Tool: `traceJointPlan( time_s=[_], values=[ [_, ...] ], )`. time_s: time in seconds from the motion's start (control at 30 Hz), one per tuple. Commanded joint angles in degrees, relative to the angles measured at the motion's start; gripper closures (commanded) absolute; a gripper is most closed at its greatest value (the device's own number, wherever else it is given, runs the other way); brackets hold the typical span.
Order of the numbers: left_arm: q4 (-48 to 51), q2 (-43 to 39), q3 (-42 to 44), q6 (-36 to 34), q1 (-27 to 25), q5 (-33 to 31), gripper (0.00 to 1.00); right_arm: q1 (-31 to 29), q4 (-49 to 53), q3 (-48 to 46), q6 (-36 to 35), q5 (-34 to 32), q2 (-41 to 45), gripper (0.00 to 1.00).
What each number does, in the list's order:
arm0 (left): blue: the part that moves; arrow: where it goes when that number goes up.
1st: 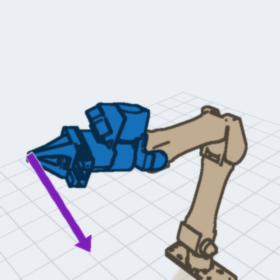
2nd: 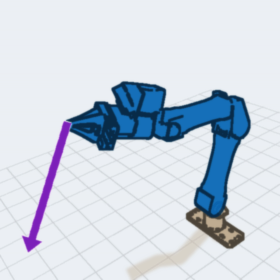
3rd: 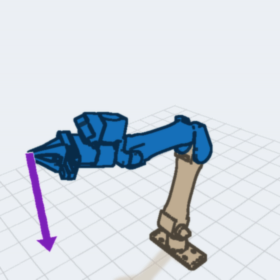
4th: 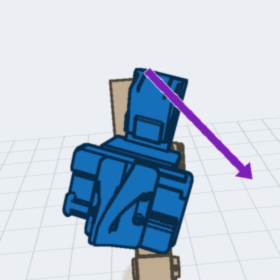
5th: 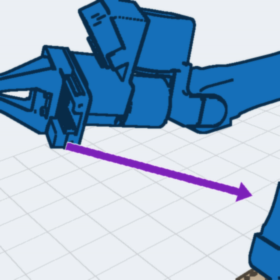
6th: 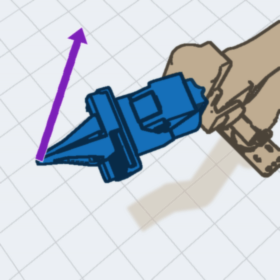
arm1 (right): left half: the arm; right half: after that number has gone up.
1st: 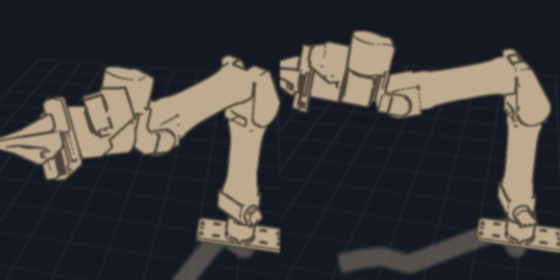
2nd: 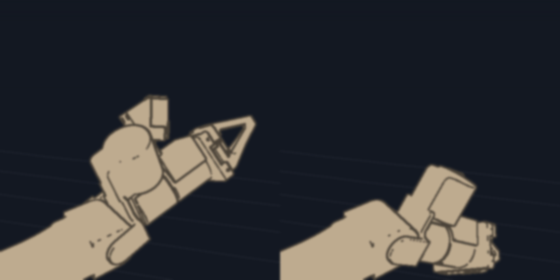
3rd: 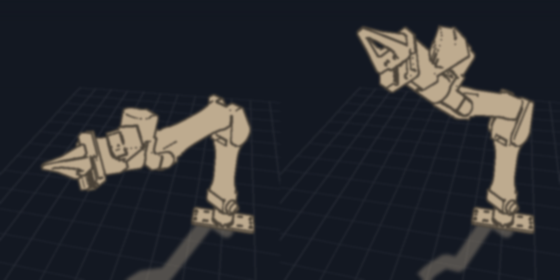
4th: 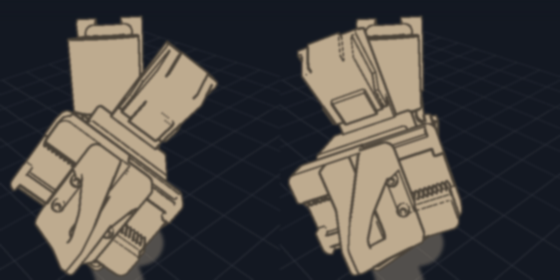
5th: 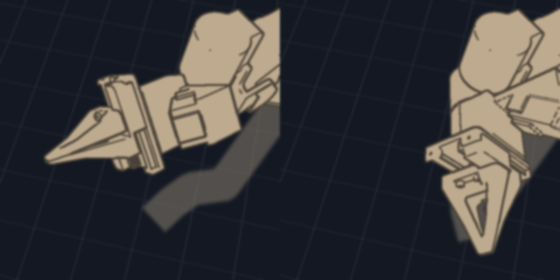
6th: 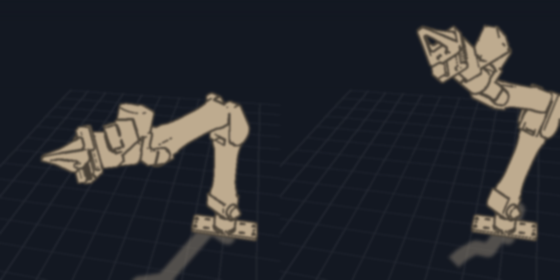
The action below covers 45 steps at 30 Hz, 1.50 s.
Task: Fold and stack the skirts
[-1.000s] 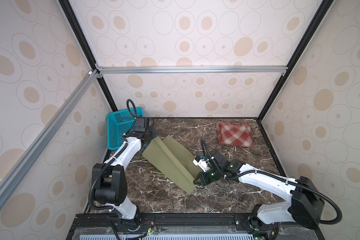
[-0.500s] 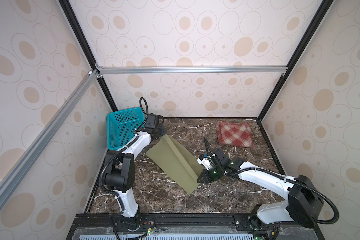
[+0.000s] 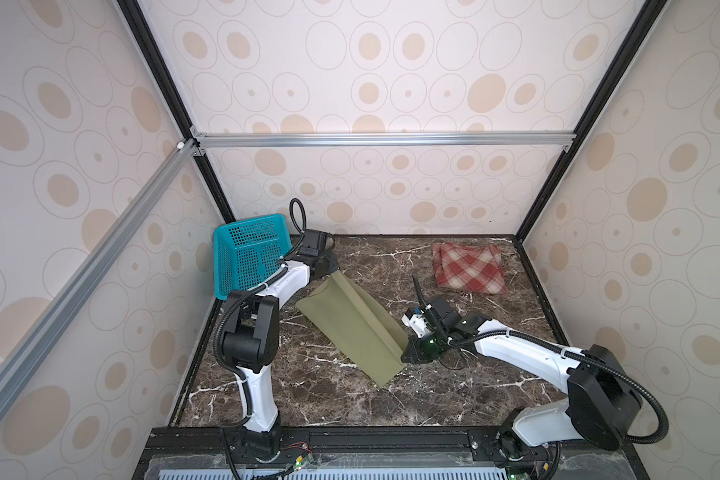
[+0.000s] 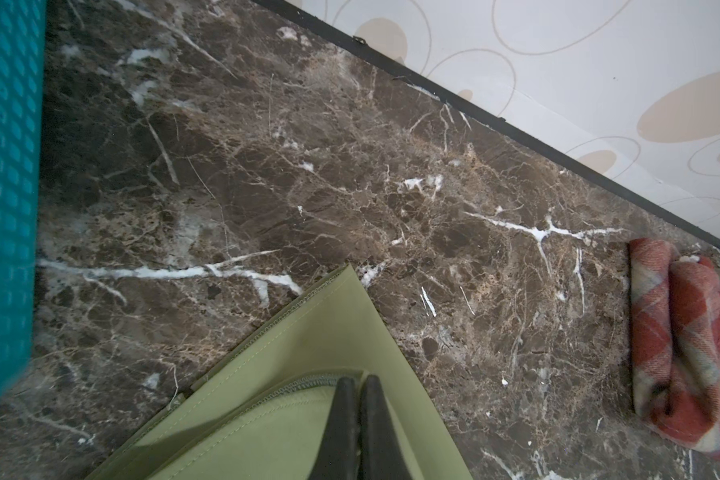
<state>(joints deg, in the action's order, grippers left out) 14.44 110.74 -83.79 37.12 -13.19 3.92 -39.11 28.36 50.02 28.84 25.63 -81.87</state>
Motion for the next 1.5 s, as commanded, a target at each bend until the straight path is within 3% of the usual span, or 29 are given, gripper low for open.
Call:
traceJointPlan(
  time_s=[0.0, 0.3, 0.6, 1.47],
  values=[
    [-2.3, 1.0, -3.4, 1.0, 0.3, -3.5, 1.0, 0.5, 5.4, 1.5, -0.9, -0.7, -1.7, 1.0],
    [0.0, 0.5, -3.6, -0.2, 0.7, -7.2, 1.0, 0.7, 8.2, 5.9, -3.7, -1.5, -5.0, 1.0],
    [-1.2, 0.1, -3.8, 0.7, 1.8, -6.9, 1.0, 0.9, 10.8, 9.3, -6.8, -3.0, -7.5, 1.0],
    [-0.3, 3.2, -6.3, 0.3, 3.8, -8.0, 1.0, 3.4, 8.6, 12.2, -7.7, -6.2, -13.7, 1.0]
  ],
)
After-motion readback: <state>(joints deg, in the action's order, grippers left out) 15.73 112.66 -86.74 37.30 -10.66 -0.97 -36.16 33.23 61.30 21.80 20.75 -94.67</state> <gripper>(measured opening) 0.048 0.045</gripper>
